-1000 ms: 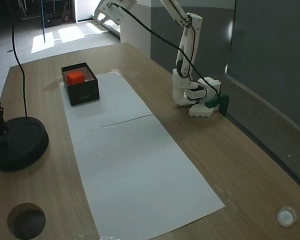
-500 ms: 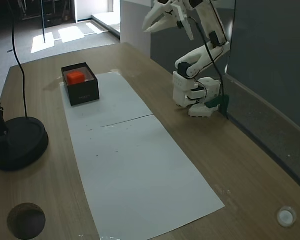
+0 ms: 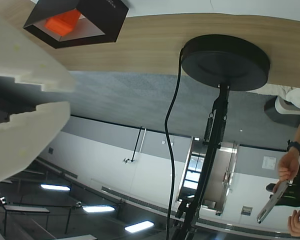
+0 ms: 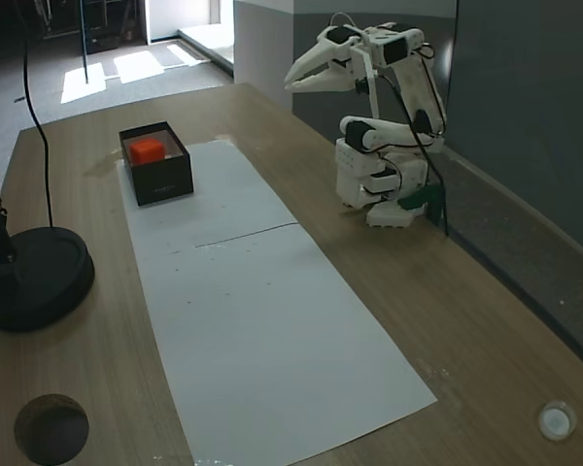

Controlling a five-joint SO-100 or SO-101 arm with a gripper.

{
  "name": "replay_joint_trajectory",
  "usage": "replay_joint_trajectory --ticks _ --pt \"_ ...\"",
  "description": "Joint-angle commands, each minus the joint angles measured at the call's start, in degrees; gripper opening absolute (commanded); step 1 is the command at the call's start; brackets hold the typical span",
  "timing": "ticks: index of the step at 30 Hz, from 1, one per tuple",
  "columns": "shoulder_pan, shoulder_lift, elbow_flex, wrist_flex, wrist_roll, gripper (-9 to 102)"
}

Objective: Grab a orange square and put it in the box.

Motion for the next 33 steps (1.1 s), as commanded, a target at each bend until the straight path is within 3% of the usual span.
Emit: replay_joint_trajectory --ticks 1,26,33 --pt "0.2 2.0 3.7 -2.8 -0.1 0" --pt "-0.3 2.0 40.0 -5.0 0.4 0" --pt "-0.4 2.0 39.5 -2.3 0.4 0"
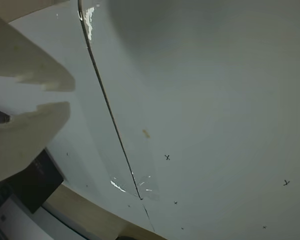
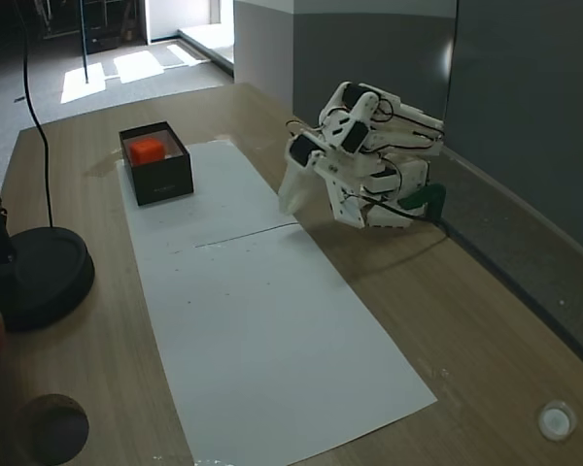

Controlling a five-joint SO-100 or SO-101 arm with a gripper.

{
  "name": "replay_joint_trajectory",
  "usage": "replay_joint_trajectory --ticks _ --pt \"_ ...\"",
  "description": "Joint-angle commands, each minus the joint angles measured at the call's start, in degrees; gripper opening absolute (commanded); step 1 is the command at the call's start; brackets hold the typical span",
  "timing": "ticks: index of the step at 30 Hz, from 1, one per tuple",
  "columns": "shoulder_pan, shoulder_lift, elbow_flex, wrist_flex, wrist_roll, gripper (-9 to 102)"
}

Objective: Grab a orange square and put it in the box.

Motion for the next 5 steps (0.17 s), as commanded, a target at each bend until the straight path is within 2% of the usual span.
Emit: replay_joint_trajectory --ticks 1,5 --pt "-0.1 1.2 -1.7 0.2 0.3 0" --pt "-0.1 1.2 -1.7 0.2 0.3 0"
